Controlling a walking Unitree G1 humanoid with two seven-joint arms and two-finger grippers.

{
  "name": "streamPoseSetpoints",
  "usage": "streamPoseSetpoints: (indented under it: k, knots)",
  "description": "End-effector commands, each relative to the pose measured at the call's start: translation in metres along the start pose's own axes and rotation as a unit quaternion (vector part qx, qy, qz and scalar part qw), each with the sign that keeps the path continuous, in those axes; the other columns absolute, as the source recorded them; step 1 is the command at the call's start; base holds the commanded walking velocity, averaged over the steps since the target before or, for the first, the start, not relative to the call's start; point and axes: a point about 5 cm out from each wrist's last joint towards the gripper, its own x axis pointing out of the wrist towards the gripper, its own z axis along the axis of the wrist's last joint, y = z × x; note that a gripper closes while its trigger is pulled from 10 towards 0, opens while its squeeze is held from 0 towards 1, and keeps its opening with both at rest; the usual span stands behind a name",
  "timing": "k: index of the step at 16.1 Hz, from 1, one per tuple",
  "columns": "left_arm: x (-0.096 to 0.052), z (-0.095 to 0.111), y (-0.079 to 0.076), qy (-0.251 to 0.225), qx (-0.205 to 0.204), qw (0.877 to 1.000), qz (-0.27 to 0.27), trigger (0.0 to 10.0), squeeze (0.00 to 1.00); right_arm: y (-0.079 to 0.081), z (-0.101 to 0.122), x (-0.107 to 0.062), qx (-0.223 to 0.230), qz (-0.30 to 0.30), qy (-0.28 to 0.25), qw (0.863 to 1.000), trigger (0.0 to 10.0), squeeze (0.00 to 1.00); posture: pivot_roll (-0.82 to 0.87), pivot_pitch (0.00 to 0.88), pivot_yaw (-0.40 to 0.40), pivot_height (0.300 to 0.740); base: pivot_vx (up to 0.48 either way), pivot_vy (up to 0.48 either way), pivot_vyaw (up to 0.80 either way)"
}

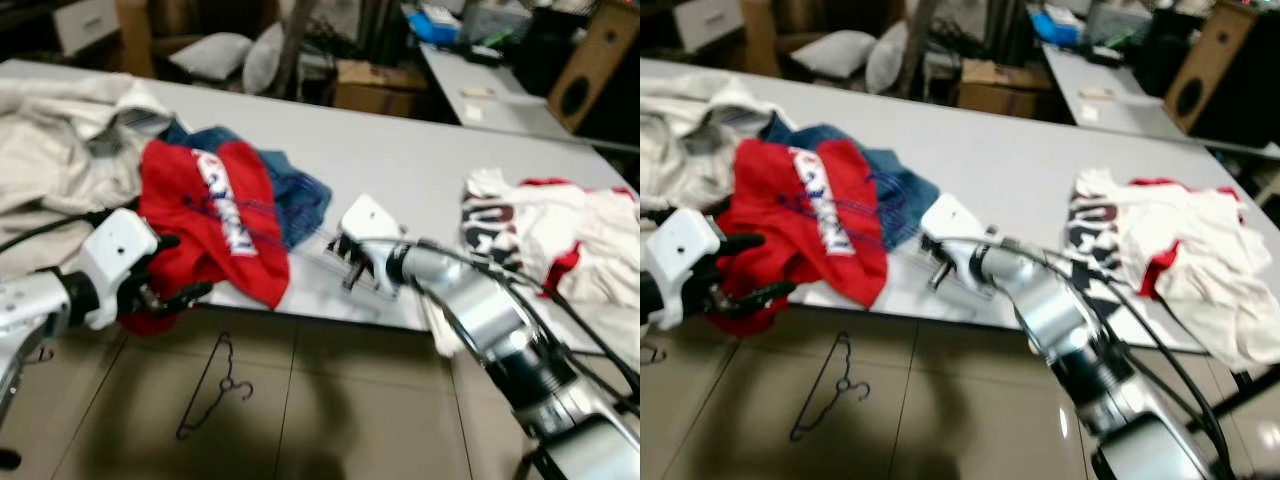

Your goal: Hang hanger

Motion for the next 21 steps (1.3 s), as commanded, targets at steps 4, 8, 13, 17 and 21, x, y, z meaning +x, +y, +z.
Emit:
streamPoseSetpoints:
  k: [4, 8, 13, 17, 21]
  knots:
    - [0.005, 0.016, -0.001, -0.057, -0.011, 0.997, 0.046, 10.0, 0.00, -0.070, -0.005, -0.020, 0.044, -0.230, -0.030, 0.972, 10.0, 0.00, 0.05, 0.000, -0.147, 0.740, 0.000, 0.000, 0.00]
    - [0.019, 0.030, 0.013, -0.111, -0.036, 0.987, 0.115, 10.0, 0.00, -0.069, -0.005, -0.045, 0.118, -0.206, -0.116, 0.965, 10.0, 0.00, 0.01, 0.000, -0.101, 0.740, 0.000, 0.000, 0.00]
    - [0.046, 0.036, -0.004, -0.137, -0.076, 0.974, 0.162, 10.0, 0.00, -0.048, -0.041, -0.104, 0.223, -0.263, -0.107, 0.933, 10.0, 0.00, -0.02, 0.000, -0.079, 0.740, 0.000, 0.000, 0.00]
    - [0.054, 0.021, -0.031, -0.136, -0.137, 0.959, 0.206, 10.0, 0.00, -0.007, -0.062, -0.103, 0.212, -0.281, -0.056, 0.934, 10.0, 0.00, -0.03, 0.000, -0.081, 0.740, 0.000, 0.000, 0.00]
    - [0.057, 0.016, -0.051, -0.126, -0.134, 0.960, 0.210, 10.0, 0.00, 0.010, -0.068, -0.104, 0.220, -0.288, -0.058, 0.930, 10.0, 0.00, 0.00, 0.000, -0.107, 0.740, 0.000, 0.000, 0.00]
